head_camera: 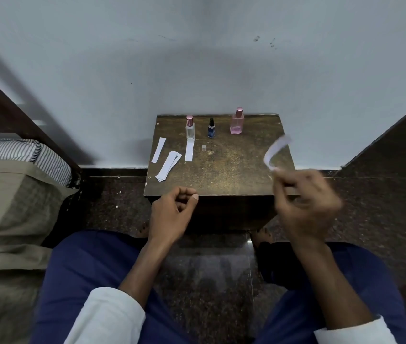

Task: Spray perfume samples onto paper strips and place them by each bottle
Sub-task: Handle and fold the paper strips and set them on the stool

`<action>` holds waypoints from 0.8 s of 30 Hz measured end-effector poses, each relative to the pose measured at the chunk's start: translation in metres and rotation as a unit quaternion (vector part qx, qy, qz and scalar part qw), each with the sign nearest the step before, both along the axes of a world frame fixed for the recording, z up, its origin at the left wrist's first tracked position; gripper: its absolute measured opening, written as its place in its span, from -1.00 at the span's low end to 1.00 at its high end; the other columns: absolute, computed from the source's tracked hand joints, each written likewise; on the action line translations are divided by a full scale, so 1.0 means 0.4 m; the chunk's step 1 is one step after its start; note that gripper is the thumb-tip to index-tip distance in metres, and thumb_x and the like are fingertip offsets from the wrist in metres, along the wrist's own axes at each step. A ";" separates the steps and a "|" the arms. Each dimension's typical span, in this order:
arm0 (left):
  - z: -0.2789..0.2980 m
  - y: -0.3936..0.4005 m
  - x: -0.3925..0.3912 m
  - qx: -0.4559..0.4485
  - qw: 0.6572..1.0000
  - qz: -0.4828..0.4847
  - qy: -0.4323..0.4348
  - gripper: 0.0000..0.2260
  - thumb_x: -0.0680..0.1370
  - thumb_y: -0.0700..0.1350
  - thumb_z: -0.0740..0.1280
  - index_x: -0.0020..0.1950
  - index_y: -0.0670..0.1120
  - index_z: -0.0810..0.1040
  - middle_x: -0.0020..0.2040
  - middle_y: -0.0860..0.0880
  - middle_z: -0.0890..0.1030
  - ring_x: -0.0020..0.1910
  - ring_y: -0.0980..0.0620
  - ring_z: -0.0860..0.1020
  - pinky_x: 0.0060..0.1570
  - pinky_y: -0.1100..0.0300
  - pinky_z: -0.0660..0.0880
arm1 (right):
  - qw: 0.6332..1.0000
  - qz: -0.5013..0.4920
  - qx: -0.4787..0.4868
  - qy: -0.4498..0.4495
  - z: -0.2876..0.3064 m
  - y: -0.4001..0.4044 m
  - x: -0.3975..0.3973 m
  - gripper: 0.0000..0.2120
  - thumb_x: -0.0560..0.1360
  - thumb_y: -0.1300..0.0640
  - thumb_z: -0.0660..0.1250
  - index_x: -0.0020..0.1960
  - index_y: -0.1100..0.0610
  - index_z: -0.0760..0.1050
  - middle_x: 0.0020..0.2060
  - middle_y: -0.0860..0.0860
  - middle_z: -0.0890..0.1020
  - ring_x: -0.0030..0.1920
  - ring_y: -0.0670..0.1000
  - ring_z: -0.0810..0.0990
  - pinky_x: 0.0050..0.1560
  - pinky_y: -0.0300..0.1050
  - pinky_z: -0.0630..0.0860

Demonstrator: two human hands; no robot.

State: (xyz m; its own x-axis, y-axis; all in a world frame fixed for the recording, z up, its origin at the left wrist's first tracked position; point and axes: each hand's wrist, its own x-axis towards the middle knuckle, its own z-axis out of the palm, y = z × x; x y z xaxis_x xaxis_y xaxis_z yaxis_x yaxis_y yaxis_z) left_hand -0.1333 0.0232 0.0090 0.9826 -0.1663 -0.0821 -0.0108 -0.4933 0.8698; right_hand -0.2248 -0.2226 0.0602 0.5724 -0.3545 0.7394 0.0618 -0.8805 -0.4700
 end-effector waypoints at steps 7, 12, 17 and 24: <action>-0.010 -0.001 0.002 0.017 1.000 0.016 0.006 -0.94 0.62 0.01 0.48 0.06 0.07 0.70 -0.15 0.12 0.72 -0.19 0.22 0.65 -0.20 0.45 0.54 | 0.821 0.256 0.028 0.509 -0.105 0.039 0.018 -0.90 0.49 0.17 0.58 -0.05 -0.01 0.77 -0.14 -0.11 0.75 -0.14 -0.16 0.71 -0.02 -0.20 0.65; -0.010 -0.002 0.001 0.011 1.000 0.012 0.007 -0.93 0.63 0.03 0.47 0.07 0.08 0.70 -0.13 0.13 0.73 -0.18 0.21 0.66 -0.18 0.40 0.56 | 1.000 0.004 -0.022 -0.011 0.000 0.034 0.017 -0.97 0.53 0.26 0.57 -0.04 0.21 0.76 -0.20 0.05 0.68 -0.24 -0.05 0.59 -0.19 -0.34 0.49; -0.017 -0.005 0.004 0.000 1.000 0.012 0.022 -0.85 0.66 0.12 0.38 0.10 0.10 0.69 -0.08 0.14 0.75 -0.14 0.16 0.70 -0.01 0.09 0.68 | 0.801 0.213 -0.008 0.559 -0.123 0.071 0.016 -0.89 0.48 0.13 0.56 -0.02 -0.04 0.77 -0.12 -0.09 0.74 -0.10 -0.04 0.73 -0.04 -0.13 0.64; -0.013 -0.014 -0.001 -0.005 1.000 0.001 0.027 -0.72 0.74 0.14 0.21 0.10 0.10 0.69 -0.05 0.18 0.75 -0.15 0.25 0.68 -0.03 0.14 0.62 | 0.996 -0.002 0.059 0.071 -0.033 0.051 0.020 -0.96 0.52 0.22 0.55 -0.03 0.13 0.73 -0.18 -0.01 0.65 -0.23 -0.09 0.61 -0.17 -0.43 0.49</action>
